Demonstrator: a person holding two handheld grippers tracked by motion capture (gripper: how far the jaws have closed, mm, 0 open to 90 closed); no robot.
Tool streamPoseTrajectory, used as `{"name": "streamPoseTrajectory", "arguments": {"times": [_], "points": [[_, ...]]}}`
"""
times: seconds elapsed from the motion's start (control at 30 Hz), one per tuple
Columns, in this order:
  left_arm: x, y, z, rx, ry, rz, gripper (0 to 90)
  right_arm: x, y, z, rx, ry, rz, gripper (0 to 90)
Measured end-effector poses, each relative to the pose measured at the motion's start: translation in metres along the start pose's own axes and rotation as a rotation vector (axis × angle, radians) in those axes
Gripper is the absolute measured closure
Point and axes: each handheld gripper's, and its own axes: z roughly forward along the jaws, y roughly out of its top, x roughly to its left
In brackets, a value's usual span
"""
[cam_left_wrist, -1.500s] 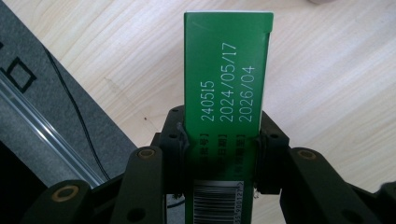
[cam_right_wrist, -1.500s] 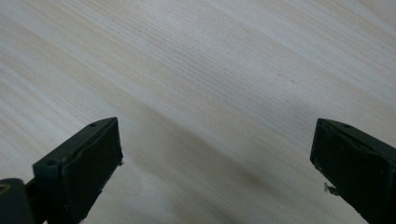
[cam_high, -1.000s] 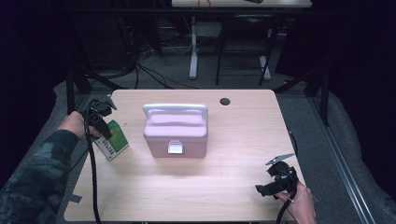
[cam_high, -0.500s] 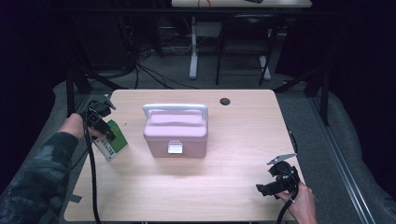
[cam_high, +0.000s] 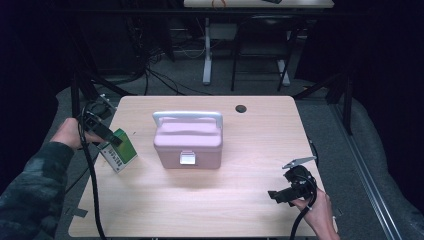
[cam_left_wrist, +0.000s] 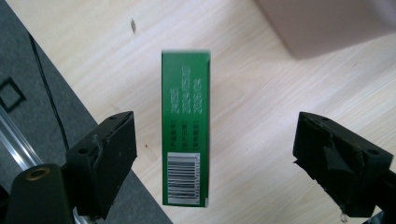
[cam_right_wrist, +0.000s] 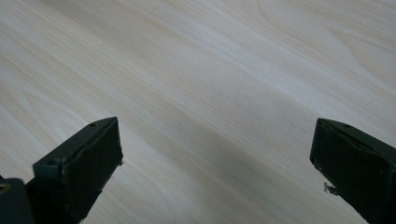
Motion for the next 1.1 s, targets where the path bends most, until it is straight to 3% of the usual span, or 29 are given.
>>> {"name": "streamPoseTrajectory", "arguments": {"times": [0.2,0.23,0.3,0.37,0.43,0.5,0.63,0.67,0.7,0.77,0.93,1.1], "points": [[-0.011,0.011,-0.016,-0.048,0.0,0.039,13.0,0.004,0.024,-0.003,-0.028,0.042,-0.006,0.6],[-0.015,0.014,-0.017,-0.04,0.0,0.05,12.8,0.008,0.04,-0.004,-0.022,0.06,-0.033,0.4],[-0.02,0.02,-0.017,-0.033,-0.007,0.071,12.9,0.009,0.046,-0.005,-0.018,0.062,-0.048,0.3],[-0.025,0.026,-0.016,-0.025,-0.008,0.087,13.4,0.015,0.074,-0.01,-0.003,0.077,-0.094,0.0],[-0.029,0.031,-0.015,-0.023,-0.011,0.1,13.9,0.016,0.08,-0.011,-0.007,0.086,-0.103,0.0],[-0.034,0.037,-0.013,-0.023,-0.019,0.113,15.2,0.021,0.104,-0.014,0.006,0.101,-0.143,0.0],[-0.044,0.052,-0.007,0.017,-0.028,0.152,16.1,0.027,0.135,-0.014,0.038,0.121,-0.207,0.0],[-0.044,0.052,-0.007,0.017,-0.028,0.152,16.2,0.027,0.135,-0.014,0.038,0.121,-0.207,0.0],[-0.047,0.058,-0.005,0.028,-0.037,0.161,16.3,0.033,0.152,-0.013,0.056,0.129,-0.234,0.0],[-0.049,0.062,-0.005,0.033,-0.041,0.166,16.5,0.034,0.157,-0.012,0.066,0.13,-0.244,0.0],[-0.056,0.08,-0.004,0.057,-0.046,0.201,17.1,0.048,0.196,-0.007,0.116,0.132,-0.332,0.0],[-0.062,0.092,-0.003,0.065,-0.052,0.218,20.6,0.056,0.217,-0.002,0.141,0.128,-0.371,1.4]]}}
